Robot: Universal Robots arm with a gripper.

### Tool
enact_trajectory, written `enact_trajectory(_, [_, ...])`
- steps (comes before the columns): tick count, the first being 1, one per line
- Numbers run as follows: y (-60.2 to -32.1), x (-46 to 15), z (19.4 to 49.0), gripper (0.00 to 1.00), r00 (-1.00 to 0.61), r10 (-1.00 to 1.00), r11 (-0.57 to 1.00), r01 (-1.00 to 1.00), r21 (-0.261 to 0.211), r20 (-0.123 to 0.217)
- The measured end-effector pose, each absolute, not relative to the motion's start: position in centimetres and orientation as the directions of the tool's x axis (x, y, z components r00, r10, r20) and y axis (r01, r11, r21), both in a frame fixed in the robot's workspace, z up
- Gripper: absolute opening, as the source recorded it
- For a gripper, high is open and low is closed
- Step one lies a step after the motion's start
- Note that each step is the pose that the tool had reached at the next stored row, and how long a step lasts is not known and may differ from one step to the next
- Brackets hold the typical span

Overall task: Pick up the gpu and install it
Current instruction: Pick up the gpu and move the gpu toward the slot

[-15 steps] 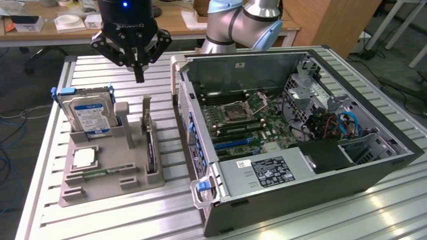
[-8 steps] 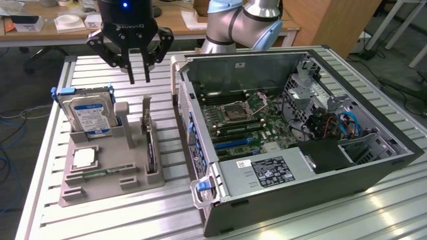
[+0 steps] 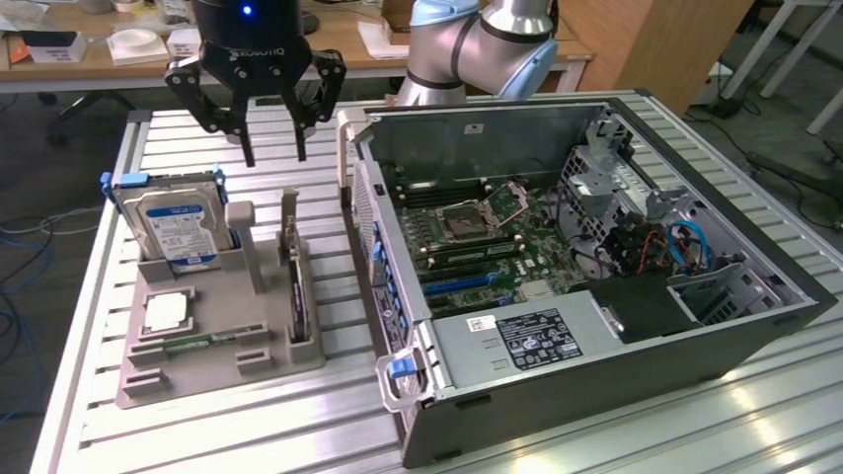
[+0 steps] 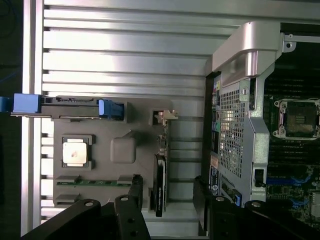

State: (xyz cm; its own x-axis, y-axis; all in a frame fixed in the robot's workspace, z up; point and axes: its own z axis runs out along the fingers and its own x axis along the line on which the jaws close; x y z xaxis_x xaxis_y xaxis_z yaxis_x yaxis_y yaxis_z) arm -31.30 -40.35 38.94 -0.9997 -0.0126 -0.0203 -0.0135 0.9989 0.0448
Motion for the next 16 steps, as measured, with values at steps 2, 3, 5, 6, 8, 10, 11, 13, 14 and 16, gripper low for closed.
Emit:
enact_trajectory(2, [-40.4,-31.3,38.9,0.53,-1.000,-0.013,0.999,-0.013,0.045,-0.020])
enact_trajectory(3, [-40.4,-31.3,38.9,0.53,-1.000,-0.013,0.999,-0.014,0.045,-0.020])
enact_trajectory(5, [-40.4,-31.3,38.9,0.53,-1.000,-0.013,0.999,-0.014,0.045,-0.020])
enact_trajectory(6, [-40.5,-31.3,38.9,0.53,-1.000,-0.013,0.999,-0.014,0.045,-0.020])
enact_trajectory(8, [-40.7,-31.3,38.9,0.53,-1.000,-0.013,0.999,-0.014,0.045,-0.020])
enact_trajectory(10, [-40.8,-31.3,38.9,0.53,-1.000,-0.013,0.999,-0.014,0.045,-0.020])
enact_trajectory(11, [-41.0,-31.3,38.9,0.53,-1.000,-0.013,0.999,-0.013,0.045,-0.020])
enact_trajectory(13, [-41.2,-31.3,38.9,0.53,-1.000,-0.013,0.999,-0.013,0.045,-0.020])
enact_trajectory(14, [-41.3,-31.3,38.9,0.53,-1.000,-0.013,0.999,-0.014,0.045,-0.020])
enact_trajectory(16, [-41.5,-31.3,38.9,0.53,-1.000,-0.013,0.999,-0.014,0.045,-0.020])
